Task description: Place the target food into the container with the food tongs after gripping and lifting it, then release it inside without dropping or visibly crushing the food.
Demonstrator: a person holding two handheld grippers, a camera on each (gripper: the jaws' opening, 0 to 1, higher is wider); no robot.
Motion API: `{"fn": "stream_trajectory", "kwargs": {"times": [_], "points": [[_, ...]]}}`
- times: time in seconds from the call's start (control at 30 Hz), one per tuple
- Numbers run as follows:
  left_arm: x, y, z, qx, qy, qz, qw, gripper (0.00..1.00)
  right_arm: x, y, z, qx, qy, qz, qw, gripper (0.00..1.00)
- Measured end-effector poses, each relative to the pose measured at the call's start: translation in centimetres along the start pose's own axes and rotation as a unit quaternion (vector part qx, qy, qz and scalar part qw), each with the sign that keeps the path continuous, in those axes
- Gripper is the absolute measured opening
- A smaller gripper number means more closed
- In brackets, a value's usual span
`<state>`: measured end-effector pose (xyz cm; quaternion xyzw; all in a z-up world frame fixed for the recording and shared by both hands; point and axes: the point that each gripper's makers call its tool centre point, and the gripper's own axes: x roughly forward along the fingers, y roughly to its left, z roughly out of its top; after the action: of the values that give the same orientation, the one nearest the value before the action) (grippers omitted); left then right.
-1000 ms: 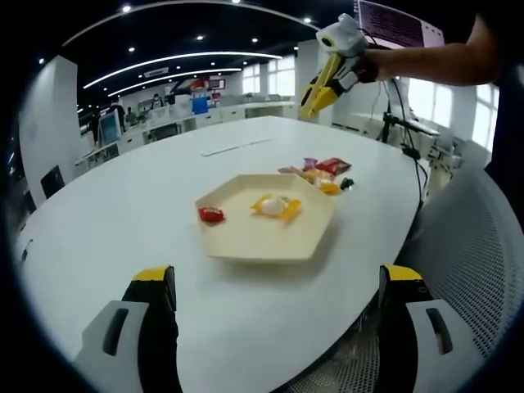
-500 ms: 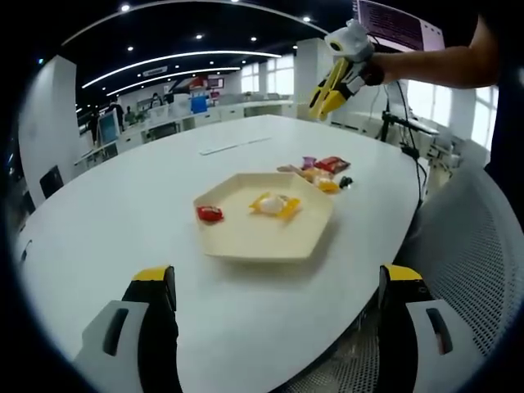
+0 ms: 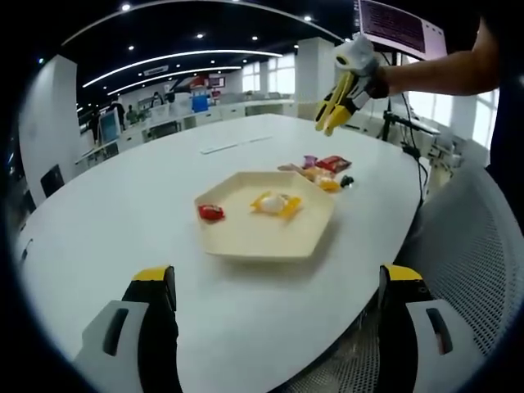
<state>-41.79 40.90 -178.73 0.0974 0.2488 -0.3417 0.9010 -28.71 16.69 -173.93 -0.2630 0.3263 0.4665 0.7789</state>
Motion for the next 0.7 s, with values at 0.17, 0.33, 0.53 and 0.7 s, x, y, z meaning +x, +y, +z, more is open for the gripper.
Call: {"fn": "stream_trajectory", "kwargs": {"times": [0.17, 0.33, 0.53, 0.7], "points": [[0.0, -0.1, -0.1, 0.002, 0.003, -0.002, 1.0, 1.0, 1.1, 0.5, -1.1, 0.015, 0.001, 0.006, 0.9999, 0.28], [0.1, 0.0, -0.1, 0.001, 0.004, -0.002, 1.0, 1.0, 2.1, 1.1, -2.0, 0.018, 0.01, 0.01, 0.9997, 0.28], [0.1, -0.1, -0.1, 0.0, 0.005, -0.004, 1.0, 0.99, 3.7, 1.3, -3.0, 0.024, 0.01, 0.009, 0.9996, 0.28], [0.1, -0.1, -0.2, -0.002, 0.006, -0.003, 1.0, 0.99, 4.7, 1.8, -3.6, 0.03, 0.016, 0.011, 0.9993, 0.28]]}}
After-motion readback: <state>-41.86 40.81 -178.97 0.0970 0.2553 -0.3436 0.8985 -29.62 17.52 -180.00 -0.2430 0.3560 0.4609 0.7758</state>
